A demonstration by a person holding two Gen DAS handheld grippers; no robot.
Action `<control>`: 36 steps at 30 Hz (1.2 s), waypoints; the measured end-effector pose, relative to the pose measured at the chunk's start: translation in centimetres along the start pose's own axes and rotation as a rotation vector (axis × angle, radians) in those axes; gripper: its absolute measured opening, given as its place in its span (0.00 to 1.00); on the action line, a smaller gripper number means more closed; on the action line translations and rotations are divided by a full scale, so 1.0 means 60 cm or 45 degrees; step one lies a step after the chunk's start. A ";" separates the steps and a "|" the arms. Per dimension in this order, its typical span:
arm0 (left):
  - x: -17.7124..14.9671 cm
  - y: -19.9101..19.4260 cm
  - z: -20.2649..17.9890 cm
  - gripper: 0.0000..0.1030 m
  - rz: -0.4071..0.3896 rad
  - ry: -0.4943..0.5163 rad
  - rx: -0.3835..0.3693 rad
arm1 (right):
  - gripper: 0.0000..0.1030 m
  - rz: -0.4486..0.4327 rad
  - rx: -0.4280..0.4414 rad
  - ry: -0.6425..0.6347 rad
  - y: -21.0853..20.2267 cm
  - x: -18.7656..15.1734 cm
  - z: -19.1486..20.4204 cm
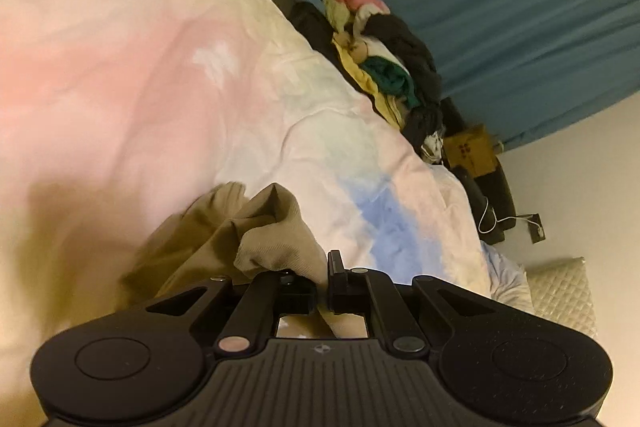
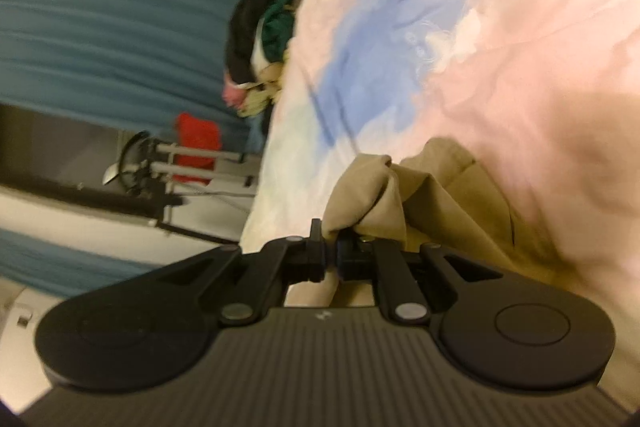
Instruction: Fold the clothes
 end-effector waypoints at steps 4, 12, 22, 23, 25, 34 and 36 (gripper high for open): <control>0.006 0.055 0.024 0.07 0.027 0.057 0.008 | 0.10 0.046 0.018 0.016 0.050 0.022 -0.045; -0.001 0.092 0.040 0.14 0.044 0.167 0.041 | 0.10 0.105 -0.004 0.003 0.082 0.027 -0.057; -0.038 0.045 -0.018 0.82 0.003 0.487 0.030 | 0.79 0.134 0.119 -0.204 0.029 -0.014 -0.012; -0.044 0.042 -0.022 0.83 0.001 0.518 0.039 | 0.79 0.136 0.144 -0.243 0.023 -0.022 -0.005; -0.055 0.037 -0.029 0.89 -0.005 0.585 0.077 | 0.79 0.128 0.178 -0.348 0.010 -0.040 0.013; -0.077 0.072 -0.026 0.96 -0.045 0.791 0.209 | 0.23 0.101 -0.078 -0.873 0.057 -0.072 0.041; -0.083 0.082 -0.025 0.97 -0.047 0.841 0.242 | 0.22 0.076 -0.178 -0.941 0.087 -0.064 0.031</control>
Point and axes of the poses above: each gripper's, at about its wrist camera, not at the fingertips, and y roughly the way its jaws point, z to its left, x to its top, the point moved 1 cm from there along y, roughly the way its jaws point, and after that the axes turned 2 degrees about y, right-handed, at the moved point
